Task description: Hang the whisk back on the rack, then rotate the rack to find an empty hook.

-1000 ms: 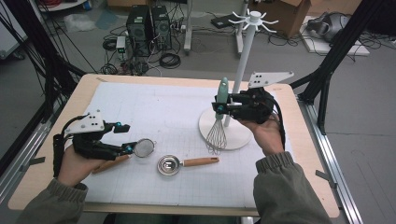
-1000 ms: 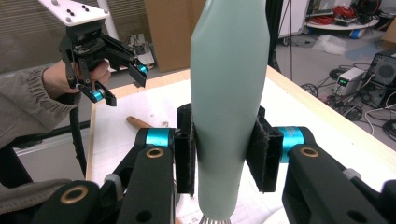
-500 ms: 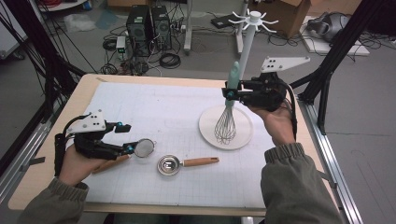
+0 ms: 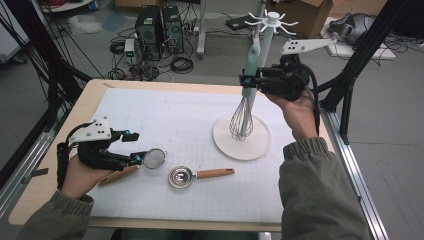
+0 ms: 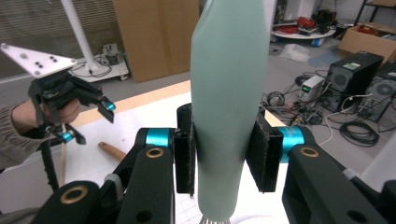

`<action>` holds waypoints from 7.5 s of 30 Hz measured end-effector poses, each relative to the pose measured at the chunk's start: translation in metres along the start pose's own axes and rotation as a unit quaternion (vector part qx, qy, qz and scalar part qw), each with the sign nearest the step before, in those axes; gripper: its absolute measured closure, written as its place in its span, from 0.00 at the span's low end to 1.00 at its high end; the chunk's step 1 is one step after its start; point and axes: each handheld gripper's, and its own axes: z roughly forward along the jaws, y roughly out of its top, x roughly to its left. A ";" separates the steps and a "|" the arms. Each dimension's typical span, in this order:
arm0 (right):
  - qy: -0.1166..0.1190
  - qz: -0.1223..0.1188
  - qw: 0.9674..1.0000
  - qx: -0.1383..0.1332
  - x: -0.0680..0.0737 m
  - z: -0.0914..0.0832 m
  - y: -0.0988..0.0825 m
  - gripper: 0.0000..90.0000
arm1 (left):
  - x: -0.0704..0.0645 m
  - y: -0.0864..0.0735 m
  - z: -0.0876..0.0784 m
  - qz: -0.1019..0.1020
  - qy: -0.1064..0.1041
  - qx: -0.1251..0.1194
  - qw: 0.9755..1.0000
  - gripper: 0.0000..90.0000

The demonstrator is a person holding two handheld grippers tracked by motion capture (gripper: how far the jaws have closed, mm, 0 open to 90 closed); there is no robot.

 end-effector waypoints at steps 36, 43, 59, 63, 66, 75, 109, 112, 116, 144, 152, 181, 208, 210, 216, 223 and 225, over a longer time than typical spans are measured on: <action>-0.077 0.037 0.996 -0.008 -0.013 -0.006 0.022 0.74 | -0.001 0.001 -0.003 0.004 -0.001 -0.005 1.000 0.39; -0.091 0.041 0.995 -0.013 -0.015 -0.008 0.016 0.74 | -0.001 0.001 -0.003 0.003 -0.001 -0.002 1.000 0.39; -0.111 0.040 0.993 -0.021 -0.013 -0.013 0.014 0.71 | -0.002 0.003 -0.004 0.003 -0.002 -0.007 1.000 0.39; -0.110 0.042 0.993 -0.026 -0.013 -0.017 0.012 0.71 | -0.002 0.003 -0.005 0.004 -0.001 -0.007 1.000 0.39; -0.110 0.041 0.993 -0.031 -0.012 -0.021 0.010 0.71 | -0.002 0.003 -0.006 0.006 0.000 -0.007 1.000 0.39; -0.088 0.032 0.995 -0.048 -0.008 -0.040 0.005 0.74 | 0.000 0.003 -0.009 0.006 0.003 -0.010 1.000 0.39; -0.035 -0.008 0.999 -0.034 -0.003 -0.082 0.035 0.99 | 0.003 0.003 -0.013 0.004 0.005 -0.015 1.000 0.39; -0.035 -0.007 0.999 -0.035 -0.004 -0.083 0.035 0.99 | 0.003 0.003 -0.013 0.004 0.004 -0.014 1.000 0.39; -0.032 -0.008 0.999 -0.035 -0.006 -0.083 0.035 0.99 | 0.002 0.003 -0.012 0.003 0.005 -0.014 1.000 0.39; -0.047 0.008 0.997 -0.061 -0.024 -0.086 0.054 1.00 | 0.000 0.004 -0.010 0.008 0.001 -0.010 1.000 0.39; -0.049 0.005 0.997 -0.053 -0.019 -0.073 0.057 1.00 | -0.001 0.005 -0.013 0.010 0.004 -0.013 1.000 0.39; -0.075 -0.008 0.996 -0.049 -0.013 -0.093 0.050 1.00 | -0.002 0.005 -0.014 0.011 0.003 -0.012 1.000 0.39; -0.085 -0.010 0.995 -0.051 -0.029 -0.081 0.045 1.00 | -0.002 0.005 -0.016 0.012 0.004 -0.014 1.000 0.39; -0.085 -0.011 0.995 -0.050 -0.026 -0.080 0.046 1.00 | -0.002 0.005 -0.016 0.012 0.004 -0.014 1.000 0.39; -0.081 -0.020 0.995 -0.047 -0.018 -0.075 0.050 1.00 | -0.003 0.005 -0.015 0.012 0.002 -0.014 1.000 0.39; -0.087 -0.027 0.995 -0.041 -0.010 -0.066 0.053 1.00 | -0.003 0.005 -0.015 0.012 0.003 -0.013 1.000 0.39; -0.087 -0.029 0.995 -0.040 -0.008 -0.064 0.054 1.00 | -0.003 0.005 -0.015 0.013 0.003 -0.013 1.000 0.39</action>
